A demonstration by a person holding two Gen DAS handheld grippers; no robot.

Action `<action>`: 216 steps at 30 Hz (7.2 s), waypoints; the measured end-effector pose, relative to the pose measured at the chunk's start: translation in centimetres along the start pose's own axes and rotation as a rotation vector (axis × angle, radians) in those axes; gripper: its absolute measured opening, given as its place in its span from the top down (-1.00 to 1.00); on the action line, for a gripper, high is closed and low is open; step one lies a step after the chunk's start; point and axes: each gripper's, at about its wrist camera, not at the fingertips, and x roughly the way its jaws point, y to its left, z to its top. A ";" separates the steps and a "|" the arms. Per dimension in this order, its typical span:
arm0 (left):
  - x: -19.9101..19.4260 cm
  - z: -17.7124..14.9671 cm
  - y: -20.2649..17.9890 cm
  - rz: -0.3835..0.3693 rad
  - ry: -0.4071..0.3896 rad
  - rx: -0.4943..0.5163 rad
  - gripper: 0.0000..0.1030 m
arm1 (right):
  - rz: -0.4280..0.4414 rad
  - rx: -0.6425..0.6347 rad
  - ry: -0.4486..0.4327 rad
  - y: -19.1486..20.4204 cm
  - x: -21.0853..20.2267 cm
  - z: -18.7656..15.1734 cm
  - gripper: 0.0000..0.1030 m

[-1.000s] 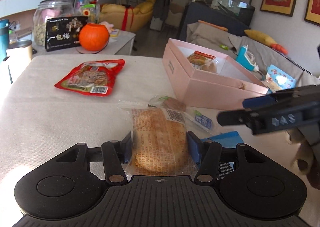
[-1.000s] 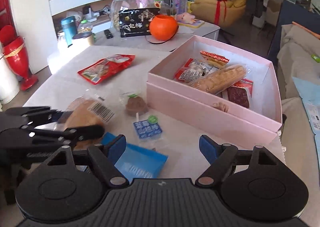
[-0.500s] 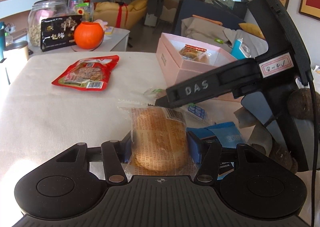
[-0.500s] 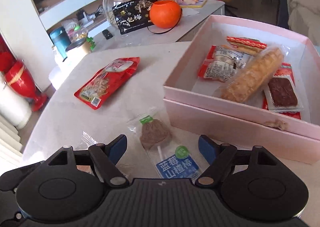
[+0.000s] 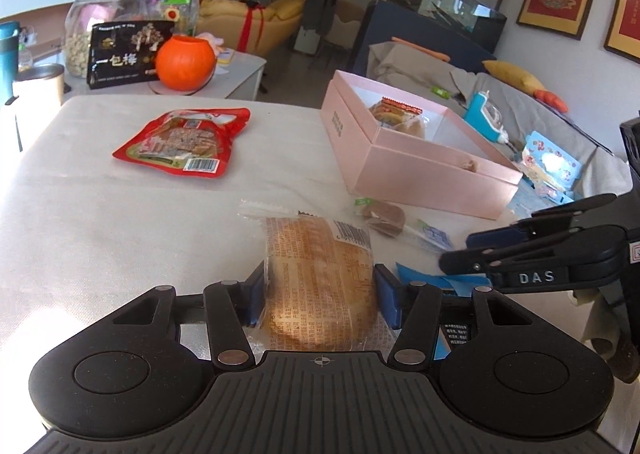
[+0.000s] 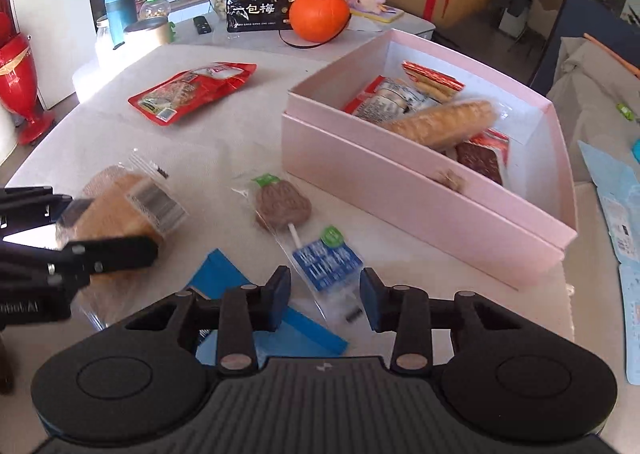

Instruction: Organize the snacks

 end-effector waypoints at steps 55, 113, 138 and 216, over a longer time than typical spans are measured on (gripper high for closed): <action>-0.5 0.1 0.3 0.054 -0.015 0.020 -0.16 | 0.000 0.060 -0.019 0.2 1.1 1.1 0.23; -4.5 3.4 -7.0 -0.113 0.197 0.256 -0.08 | 0.020 0.064 -0.116 -4.0 -8.3 -5.2 0.33; 10.9 17.7 -7.5 -0.235 0.050 0.055 -0.05 | -0.124 0.309 -0.324 -14.2 -11.3 8.7 -0.54; 1.7 2.4 0.6 -0.011 0.046 0.016 -0.69 | 0.101 0.008 0.007 5.5 -3.4 -5.3 -0.94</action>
